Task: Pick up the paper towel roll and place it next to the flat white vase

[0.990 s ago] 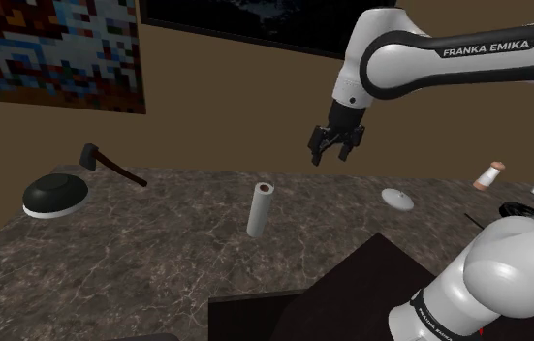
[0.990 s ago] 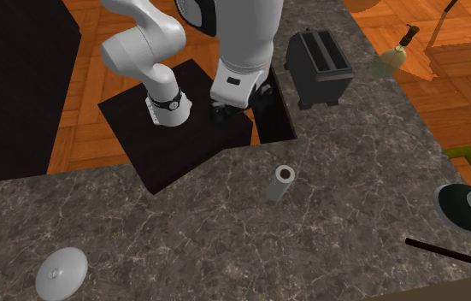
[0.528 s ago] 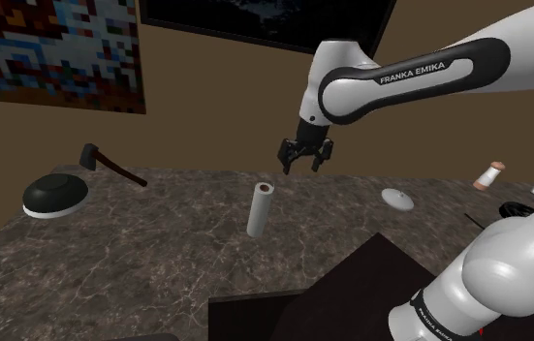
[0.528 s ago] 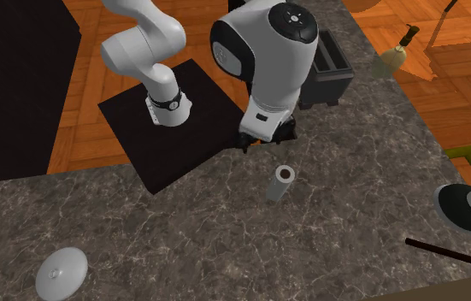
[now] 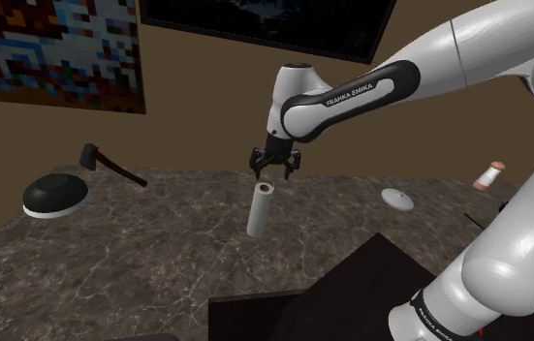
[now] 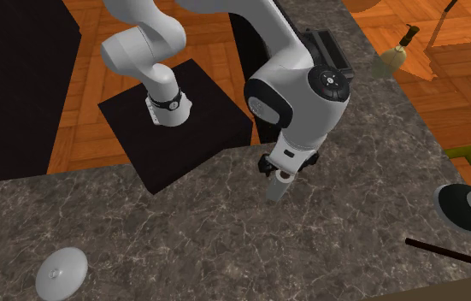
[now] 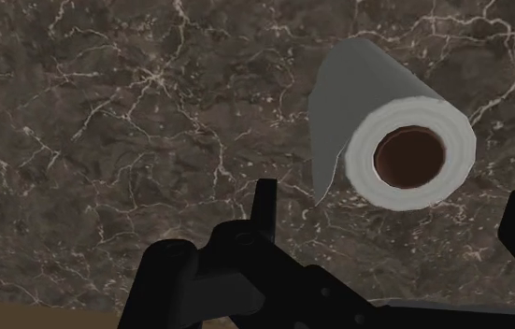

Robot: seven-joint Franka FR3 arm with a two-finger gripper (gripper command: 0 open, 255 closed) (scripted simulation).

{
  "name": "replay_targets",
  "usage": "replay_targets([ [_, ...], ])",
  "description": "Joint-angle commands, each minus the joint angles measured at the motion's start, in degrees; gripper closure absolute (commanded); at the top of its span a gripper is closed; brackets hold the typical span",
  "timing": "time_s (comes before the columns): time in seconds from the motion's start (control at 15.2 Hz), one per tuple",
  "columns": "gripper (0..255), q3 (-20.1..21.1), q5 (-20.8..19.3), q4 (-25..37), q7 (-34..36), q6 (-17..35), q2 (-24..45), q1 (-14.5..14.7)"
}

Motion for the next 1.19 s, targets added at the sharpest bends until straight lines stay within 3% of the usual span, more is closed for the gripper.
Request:
replay_targets([
  [0.0,0,-0.22,-1.79,2.64,3.15,1.46,4.17,0.33],
  [0.53,0,-0.9,-3.76,1.2,4.49,6.66,8.15,0.7],
  [0.99,0,-0.9,-3.76,1.2,4.49,6.65,8.14,0.7],
  [1.06,255,-0.9,-3.76,1.2,4.49,6.65,8.14,0.7],
  [1.12,255,-0.9,-3.76,1.2,4.49,6.65,8.14,0.7],
])
